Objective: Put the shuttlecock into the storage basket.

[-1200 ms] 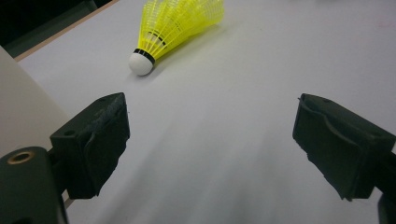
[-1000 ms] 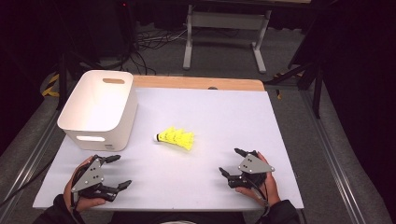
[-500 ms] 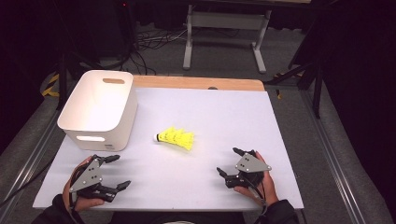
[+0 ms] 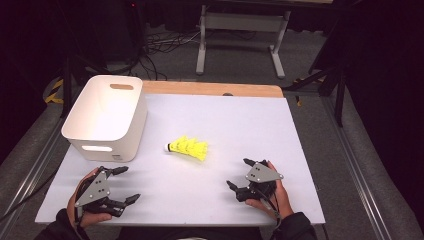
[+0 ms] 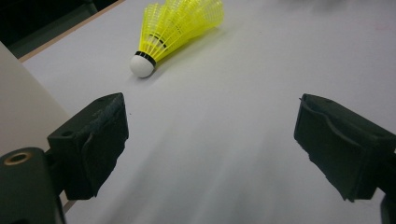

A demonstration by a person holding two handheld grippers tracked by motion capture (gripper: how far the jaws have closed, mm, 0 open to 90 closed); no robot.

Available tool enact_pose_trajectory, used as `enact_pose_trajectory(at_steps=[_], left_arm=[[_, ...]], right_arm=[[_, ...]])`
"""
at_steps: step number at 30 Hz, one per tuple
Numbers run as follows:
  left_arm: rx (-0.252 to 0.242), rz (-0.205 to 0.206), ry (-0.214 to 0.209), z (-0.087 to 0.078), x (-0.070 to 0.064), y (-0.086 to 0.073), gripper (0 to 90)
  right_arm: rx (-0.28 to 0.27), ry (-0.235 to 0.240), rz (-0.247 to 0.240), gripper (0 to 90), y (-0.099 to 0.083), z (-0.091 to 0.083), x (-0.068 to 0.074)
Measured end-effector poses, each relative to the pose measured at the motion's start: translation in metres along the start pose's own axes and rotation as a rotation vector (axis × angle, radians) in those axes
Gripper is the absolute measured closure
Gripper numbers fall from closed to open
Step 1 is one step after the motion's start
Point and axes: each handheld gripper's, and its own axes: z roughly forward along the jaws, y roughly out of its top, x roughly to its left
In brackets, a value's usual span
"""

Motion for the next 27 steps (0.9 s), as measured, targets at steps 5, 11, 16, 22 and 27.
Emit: enact_pose_trajectory(at_steps=[5, 11, 16, 22, 27], left_arm=[[0.005, 0.008, 0.004, 0.0, -0.002, 0.001, 10.7], [0.008, 0.006, 0.003, 0.001, -0.001, 0.0, 10.8], [0.007, 0.007, 0.002, -0.001, -0.001, 0.0, 10.8], [0.007, 0.003, 0.001, 0.0, 0.0, -0.001, 10.8], [0.007, 0.004, -0.002, 0.0, -0.001, -0.001, 10.9]], right_arm=[[0.019, 0.039, 0.006, 10.9, 0.005, 0.009, 0.002], [0.031, 0.102, 0.028, 16.8, 0.013, 0.02, 0.003], [0.054, 0.152, 0.037, 20.2, 0.024, 0.036, 0.005], [0.101, 0.179, 0.013, 27.2, 0.037, 0.061, 0.009], [0.109, 0.188, 0.026, 31.1, 0.048, 0.084, 0.01]])
